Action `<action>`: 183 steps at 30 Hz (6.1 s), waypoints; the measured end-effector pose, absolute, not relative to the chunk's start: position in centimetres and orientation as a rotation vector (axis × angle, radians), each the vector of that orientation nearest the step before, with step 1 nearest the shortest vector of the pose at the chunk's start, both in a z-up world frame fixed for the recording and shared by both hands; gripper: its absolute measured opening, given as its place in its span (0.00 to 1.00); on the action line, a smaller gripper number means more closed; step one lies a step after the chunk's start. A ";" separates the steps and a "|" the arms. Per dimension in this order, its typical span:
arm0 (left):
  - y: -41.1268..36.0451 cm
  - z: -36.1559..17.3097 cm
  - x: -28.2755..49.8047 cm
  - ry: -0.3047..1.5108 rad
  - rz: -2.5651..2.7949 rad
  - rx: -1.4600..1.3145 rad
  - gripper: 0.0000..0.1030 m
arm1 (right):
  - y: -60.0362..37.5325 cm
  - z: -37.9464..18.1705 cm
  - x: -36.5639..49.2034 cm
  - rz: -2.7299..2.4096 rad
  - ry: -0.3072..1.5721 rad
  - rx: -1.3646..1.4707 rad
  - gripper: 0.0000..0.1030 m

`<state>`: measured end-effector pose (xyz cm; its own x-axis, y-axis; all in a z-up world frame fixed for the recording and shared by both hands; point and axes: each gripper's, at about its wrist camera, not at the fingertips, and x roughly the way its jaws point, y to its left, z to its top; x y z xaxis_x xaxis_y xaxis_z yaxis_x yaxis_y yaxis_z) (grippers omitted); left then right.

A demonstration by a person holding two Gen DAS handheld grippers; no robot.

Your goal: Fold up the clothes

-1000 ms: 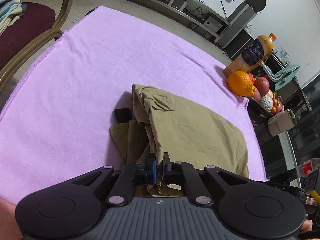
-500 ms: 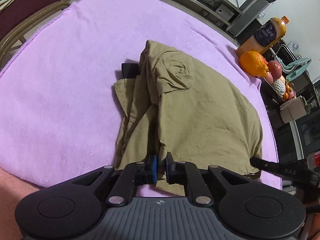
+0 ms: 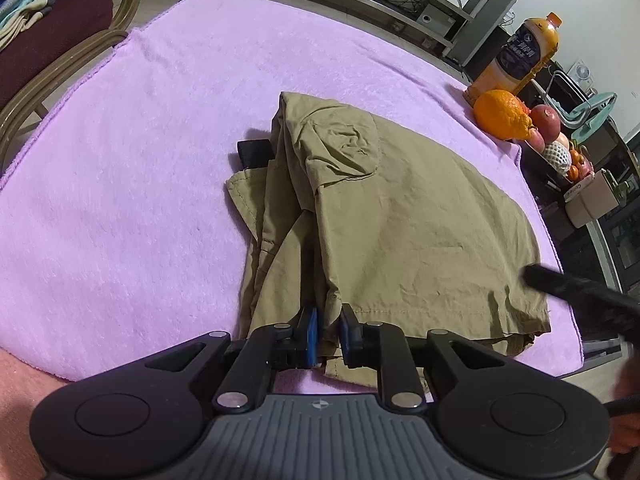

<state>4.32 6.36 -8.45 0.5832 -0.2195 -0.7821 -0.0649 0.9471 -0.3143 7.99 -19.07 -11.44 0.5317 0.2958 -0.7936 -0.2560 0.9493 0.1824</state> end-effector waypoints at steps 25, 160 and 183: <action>1.2 -10.7 9.4 0.959 -0.054 0.011 0.33 | -20.1 -12.5 6.8 0.362 0.952 0.125 0.18; 4.0 -7.3 2.5 0.768 -0.089 -0.043 0.16 | -24.4 -8.4 4.1 0.255 0.818 0.361 0.45; 2.8 -11.6 4.8 0.846 -0.146 0.006 0.18 | -32.9 -16.5 7.1 0.355 0.918 0.867 0.55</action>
<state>4.84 2.79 -11.56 0.6533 -0.1266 -0.7464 0.1314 0.9899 -0.0528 7.09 -32.85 -16.52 0.5811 0.6056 -0.5437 0.0830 0.6205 0.7798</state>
